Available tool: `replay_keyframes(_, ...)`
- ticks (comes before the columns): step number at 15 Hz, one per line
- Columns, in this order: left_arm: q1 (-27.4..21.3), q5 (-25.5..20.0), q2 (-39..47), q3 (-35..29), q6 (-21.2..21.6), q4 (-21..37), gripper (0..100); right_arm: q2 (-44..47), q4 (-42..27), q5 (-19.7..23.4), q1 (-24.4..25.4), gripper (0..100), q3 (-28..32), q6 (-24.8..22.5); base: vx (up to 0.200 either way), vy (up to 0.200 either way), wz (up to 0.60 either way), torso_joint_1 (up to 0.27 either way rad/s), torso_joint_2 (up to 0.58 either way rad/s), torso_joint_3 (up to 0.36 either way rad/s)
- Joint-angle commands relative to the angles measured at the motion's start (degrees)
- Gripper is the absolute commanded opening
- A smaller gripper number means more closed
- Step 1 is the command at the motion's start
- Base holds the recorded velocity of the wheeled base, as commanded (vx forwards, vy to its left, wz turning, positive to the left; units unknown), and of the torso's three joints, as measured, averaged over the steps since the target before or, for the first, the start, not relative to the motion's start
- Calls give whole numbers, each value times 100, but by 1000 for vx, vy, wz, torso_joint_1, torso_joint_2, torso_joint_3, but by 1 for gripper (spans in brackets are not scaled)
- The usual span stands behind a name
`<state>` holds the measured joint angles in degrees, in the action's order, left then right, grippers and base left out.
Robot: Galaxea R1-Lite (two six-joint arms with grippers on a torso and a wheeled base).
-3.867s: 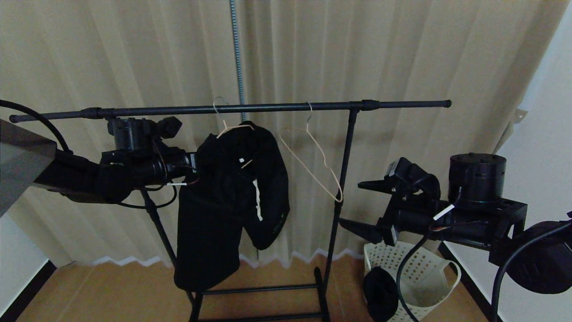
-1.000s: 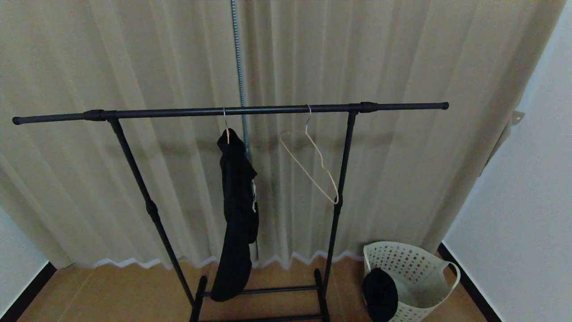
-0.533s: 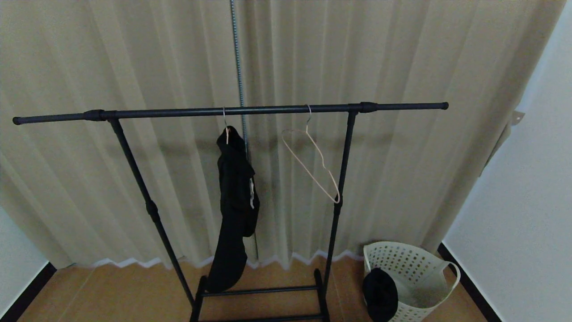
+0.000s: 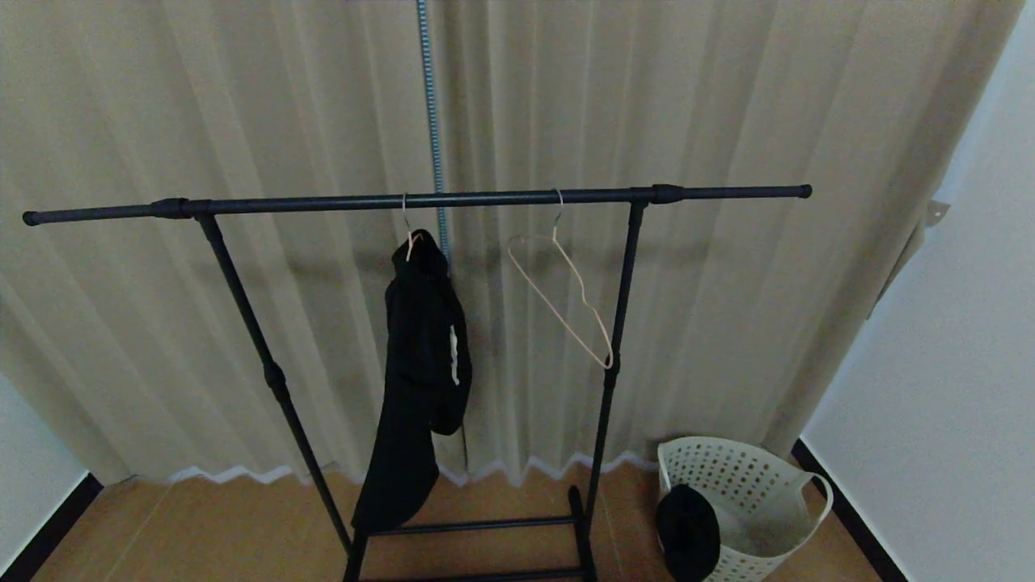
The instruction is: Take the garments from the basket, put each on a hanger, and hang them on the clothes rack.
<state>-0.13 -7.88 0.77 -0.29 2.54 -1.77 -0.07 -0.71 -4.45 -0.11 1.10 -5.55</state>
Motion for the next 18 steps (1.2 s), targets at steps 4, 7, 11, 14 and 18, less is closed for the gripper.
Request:
replay_keyframes(4, -4, 998, -77, -67, 212, 388, 100, 7, -8, -197, 2, 100, -4, 1, 0, 0, 0, 0, 0, 0)
replay_keyframes(7, -22, 410, -77, -111, -183, 484, 100, 7, -105, -109, 2, 100, -39, 695, 0, 0, 0, 0, 0, 0)
replay_keyframes(11, -13, -127, -77, -138, 133, 590, 100, 7, -70, -21, 2, 100, -48, 687, 0, 0, 0, 0, 0, 0)
replay_keyframes(14, -22, -162, -77, -147, 186, 599, 100, 7, -70, -30, 2, 100, -57, 660, 0, 0, 0, 0, 0, 0)
replay_keyframes(18, -22, -179, -77, -147, 203, 590, 100, 7, -70, -30, 2, 100, -57, 651, 0, 0, 0, 0, 0, 0)
